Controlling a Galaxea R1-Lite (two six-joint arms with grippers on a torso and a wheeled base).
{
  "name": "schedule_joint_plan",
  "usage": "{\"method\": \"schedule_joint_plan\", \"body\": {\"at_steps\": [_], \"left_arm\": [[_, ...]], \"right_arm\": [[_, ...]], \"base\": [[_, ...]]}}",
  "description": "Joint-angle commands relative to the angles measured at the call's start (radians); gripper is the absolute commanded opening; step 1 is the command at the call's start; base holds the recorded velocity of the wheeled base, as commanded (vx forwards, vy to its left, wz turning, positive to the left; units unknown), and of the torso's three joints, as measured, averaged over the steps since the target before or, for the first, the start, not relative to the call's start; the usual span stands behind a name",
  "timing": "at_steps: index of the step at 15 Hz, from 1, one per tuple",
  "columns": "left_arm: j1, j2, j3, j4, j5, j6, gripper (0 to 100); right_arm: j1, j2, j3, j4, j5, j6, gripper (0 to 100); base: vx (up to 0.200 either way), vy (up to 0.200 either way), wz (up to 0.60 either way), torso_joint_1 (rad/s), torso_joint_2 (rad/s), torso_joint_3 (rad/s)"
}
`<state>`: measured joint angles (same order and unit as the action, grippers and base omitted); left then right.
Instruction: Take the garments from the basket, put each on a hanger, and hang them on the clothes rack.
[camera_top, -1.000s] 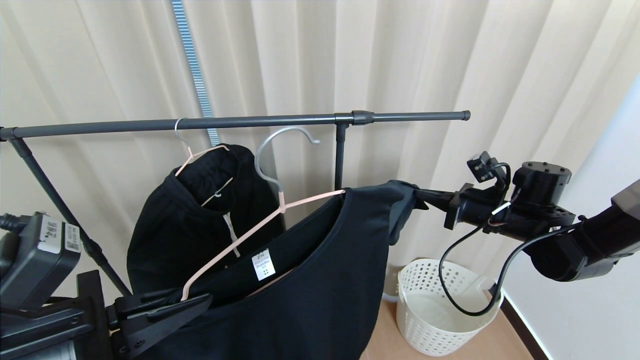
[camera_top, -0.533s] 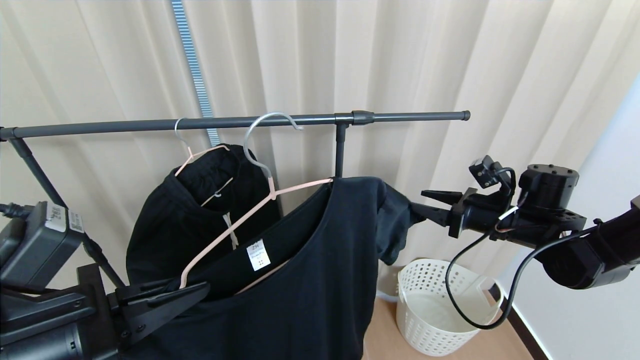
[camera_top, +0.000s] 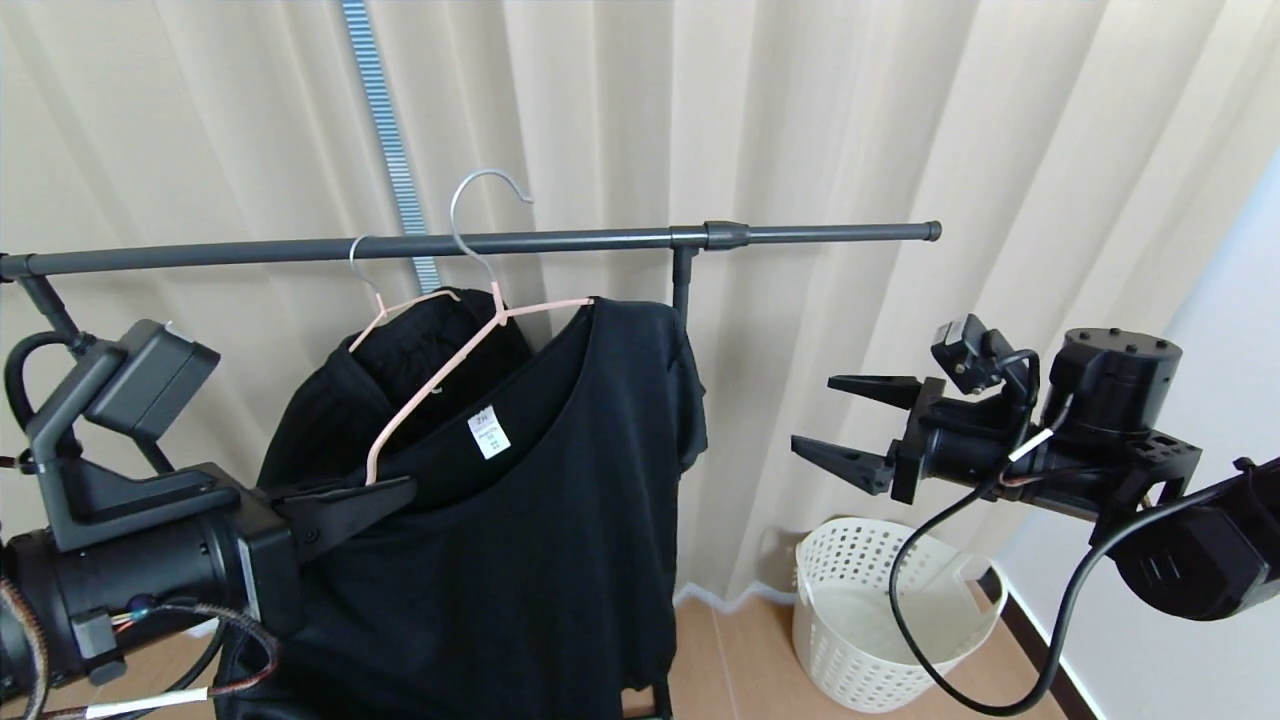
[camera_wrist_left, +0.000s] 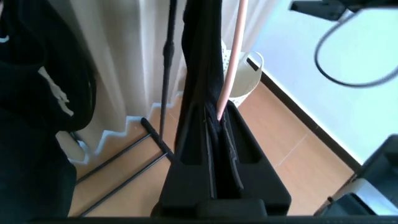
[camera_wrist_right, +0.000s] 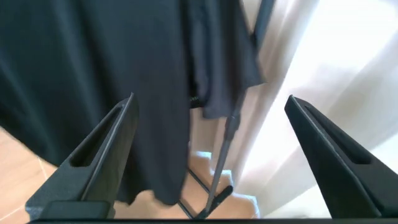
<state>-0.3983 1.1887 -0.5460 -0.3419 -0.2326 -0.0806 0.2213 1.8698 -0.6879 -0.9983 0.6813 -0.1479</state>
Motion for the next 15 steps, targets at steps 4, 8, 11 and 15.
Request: {"method": "schedule_joint_plan", "body": {"at_steps": [4, 8, 11, 15], "left_arm": [[0.012, 0.131, -0.091, 0.003, 0.102, -0.016, 0], [0.010, 0.213, -0.141, 0.003, 0.185, -0.019, 0], [0.007, 0.272, -0.190, 0.001, 0.226, -0.057, 0], [0.010, 0.374, -0.289, 0.001, 0.231, -0.128, 0]], "right_arm": [[0.158, -0.185, 0.005, 0.083, -0.169, 0.114, 100], [0.178, -0.253, -0.024, 0.179, -0.189, 0.140, 100], [0.178, -0.255, -0.030, 0.182, -0.190, 0.140, 100], [0.178, -0.256, -0.032, 0.182, -0.210, 0.140, 100]], "base": [[0.000, 0.000, 0.00, 0.000, 0.00, 0.000], [0.000, 0.000, 0.00, 0.000, 0.00, 0.000], [0.000, 0.000, 0.00, 0.000, 0.00, 0.000], [0.000, 0.000, 0.00, 0.000, 0.00, 0.000]]}}
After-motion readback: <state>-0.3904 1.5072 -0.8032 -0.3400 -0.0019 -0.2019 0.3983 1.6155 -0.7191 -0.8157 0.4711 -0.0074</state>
